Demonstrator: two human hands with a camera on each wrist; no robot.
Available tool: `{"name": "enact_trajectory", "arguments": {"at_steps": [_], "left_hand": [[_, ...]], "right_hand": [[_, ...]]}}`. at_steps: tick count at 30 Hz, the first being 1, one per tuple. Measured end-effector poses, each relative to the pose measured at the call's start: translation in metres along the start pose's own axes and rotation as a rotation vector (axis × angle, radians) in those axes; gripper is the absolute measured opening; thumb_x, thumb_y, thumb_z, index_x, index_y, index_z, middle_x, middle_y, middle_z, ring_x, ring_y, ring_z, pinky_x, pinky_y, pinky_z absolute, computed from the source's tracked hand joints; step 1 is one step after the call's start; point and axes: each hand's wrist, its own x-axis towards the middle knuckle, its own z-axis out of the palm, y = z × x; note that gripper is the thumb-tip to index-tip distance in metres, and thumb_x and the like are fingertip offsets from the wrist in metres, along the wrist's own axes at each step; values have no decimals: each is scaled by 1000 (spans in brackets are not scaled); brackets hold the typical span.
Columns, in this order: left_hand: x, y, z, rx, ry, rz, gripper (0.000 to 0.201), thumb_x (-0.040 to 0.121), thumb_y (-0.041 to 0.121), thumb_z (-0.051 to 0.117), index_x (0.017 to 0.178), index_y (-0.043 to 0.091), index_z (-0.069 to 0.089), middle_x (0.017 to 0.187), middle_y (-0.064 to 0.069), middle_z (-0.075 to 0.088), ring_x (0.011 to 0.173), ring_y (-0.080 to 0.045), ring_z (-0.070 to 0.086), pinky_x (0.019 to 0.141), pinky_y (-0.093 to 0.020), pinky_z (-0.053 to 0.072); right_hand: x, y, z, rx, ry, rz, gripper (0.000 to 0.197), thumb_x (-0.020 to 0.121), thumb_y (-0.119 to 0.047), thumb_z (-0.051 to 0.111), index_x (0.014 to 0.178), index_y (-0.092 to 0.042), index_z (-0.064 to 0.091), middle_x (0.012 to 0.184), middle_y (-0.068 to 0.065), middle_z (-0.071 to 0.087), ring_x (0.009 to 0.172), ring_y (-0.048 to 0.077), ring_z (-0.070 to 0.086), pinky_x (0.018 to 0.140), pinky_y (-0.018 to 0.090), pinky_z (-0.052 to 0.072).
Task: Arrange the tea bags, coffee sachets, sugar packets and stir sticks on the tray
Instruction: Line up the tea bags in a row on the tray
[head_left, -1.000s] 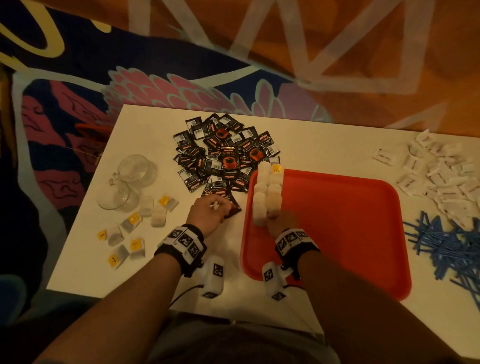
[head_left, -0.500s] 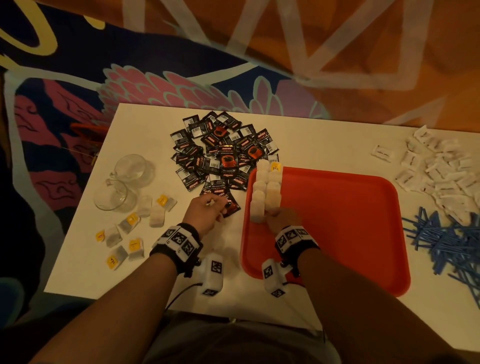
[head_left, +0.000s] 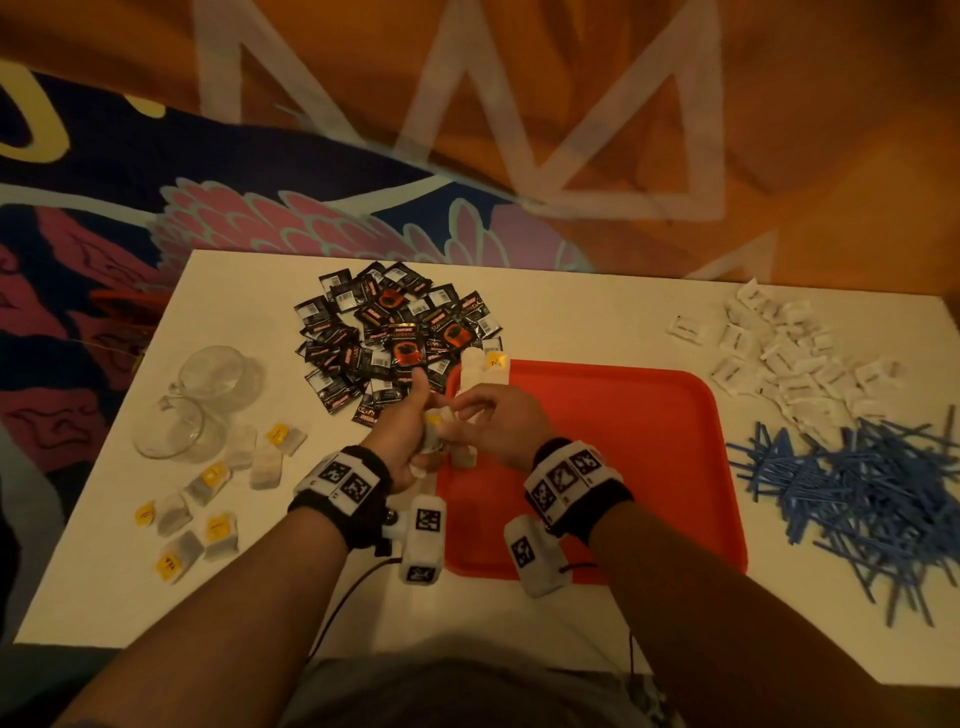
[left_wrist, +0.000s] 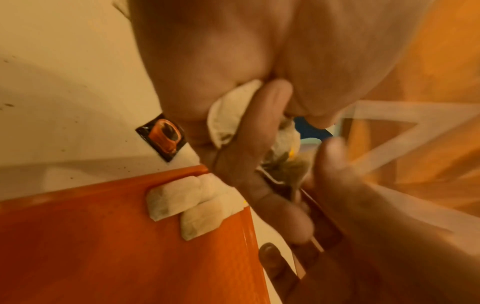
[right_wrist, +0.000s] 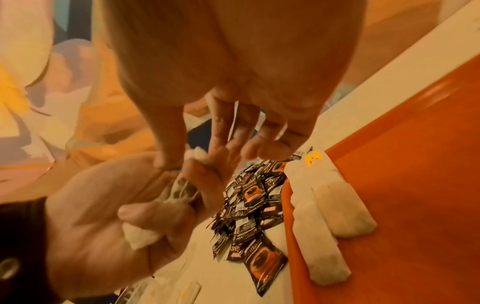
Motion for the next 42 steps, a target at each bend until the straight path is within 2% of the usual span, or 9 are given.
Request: {"name": "enact_trajectory", "arguments": {"at_steps": [5,8,12,18,24,27,31,36,42], "left_hand": [[-13,3,23,-3,-119,11,63,94,60,44,117,4,60,80,-18,69,46,-17,63,27,-15,28],[-15,-1,27,46,-51,101,40,98,44,52,110,8,64,88,-13,74,59,-14,68,29,-14,25],[-15,-5,33,166,56,271,13,97,21,62,95,9,64,82,-10,68,54,-8,61,34,-16,28],[-24,2,44,333,265,523,9,93,14,68,96,5,70,65,-7,59,37,-2,44,39,-14,34],[-25,12,48,902,261,731,7,85,22,79,90,18,77,81,8,71,75,-5,65,71,-20,53],[-28,14,54,869,315,856,10,83,16,79,89,21,73,80,10,67,74,1,62,70,-13,50],[-27,12,52,697,329,854,14,83,10,78,84,22,70,78,10,65,63,8,57,63,-9,45],[-22,11,44,714,271,819,13,85,12,77,86,23,70,83,9,68,77,-9,62,77,-30,53],[-19,16,41,648,273,818,26,87,7,74,78,30,63,81,8,65,76,-7,60,79,-32,53]], "right_hand": [[-1,3,-15,53,97,72,7,85,-16,67,83,-22,71,82,-8,67,79,11,63,72,29,52],[-2,8,-24,156,160,117,16,87,-14,67,74,-25,65,78,-4,67,79,14,63,77,34,51],[-7,10,-29,306,187,117,15,87,-13,68,76,-24,63,72,1,68,71,19,64,74,43,56],[-14,20,-36,269,144,89,23,82,-4,70,83,-25,62,82,1,68,72,15,63,71,38,53],[-21,23,-43,77,196,-136,30,78,-20,80,103,-26,64,111,-10,65,97,8,62,81,23,51],[-17,20,-44,57,182,-185,14,80,-26,79,88,-14,75,89,-4,74,84,8,67,77,18,50],[-14,19,-45,170,186,-158,10,81,-20,78,88,-14,76,87,-1,75,81,11,69,74,15,51],[-12,19,-43,196,254,-185,13,80,-18,79,91,-14,73,91,-2,74,84,7,68,77,13,51],[-8,23,-39,233,202,-143,10,81,-22,78,86,-15,72,88,2,72,80,12,67,74,20,52]]}}
